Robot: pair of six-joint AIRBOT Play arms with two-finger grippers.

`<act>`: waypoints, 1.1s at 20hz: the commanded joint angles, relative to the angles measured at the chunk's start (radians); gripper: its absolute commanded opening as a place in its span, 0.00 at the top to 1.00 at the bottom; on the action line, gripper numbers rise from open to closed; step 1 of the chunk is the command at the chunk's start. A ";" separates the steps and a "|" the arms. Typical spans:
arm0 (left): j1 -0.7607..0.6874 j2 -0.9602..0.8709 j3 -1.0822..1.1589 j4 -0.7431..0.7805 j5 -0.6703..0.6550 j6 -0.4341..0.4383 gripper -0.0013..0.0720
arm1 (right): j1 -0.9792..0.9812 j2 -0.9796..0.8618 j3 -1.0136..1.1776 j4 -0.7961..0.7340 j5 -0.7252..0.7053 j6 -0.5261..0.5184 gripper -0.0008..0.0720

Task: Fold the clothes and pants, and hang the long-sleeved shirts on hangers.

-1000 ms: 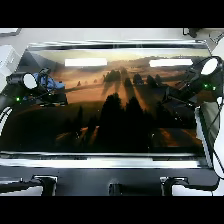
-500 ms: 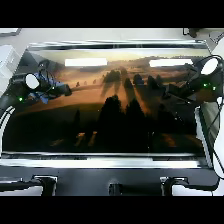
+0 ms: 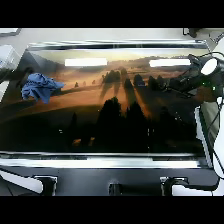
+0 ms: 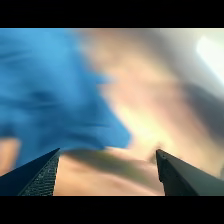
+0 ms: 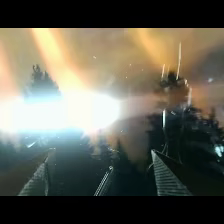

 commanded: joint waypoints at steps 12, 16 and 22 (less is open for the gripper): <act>0.065 -0.290 0.053 -0.296 0.169 0.065 0.16 | 0.001 0.000 0.000 0.027 0.194 -0.002 0.05; 0.008 -0.190 0.054 -0.452 0.209 0.281 0.96 | 0.001 0.016 0.000 0.068 0.299 -0.018 0.05; -0.278 0.449 0.053 -0.180 0.134 0.641 0.96 | 0.001 0.130 0.027 0.050 0.208 -0.043 0.05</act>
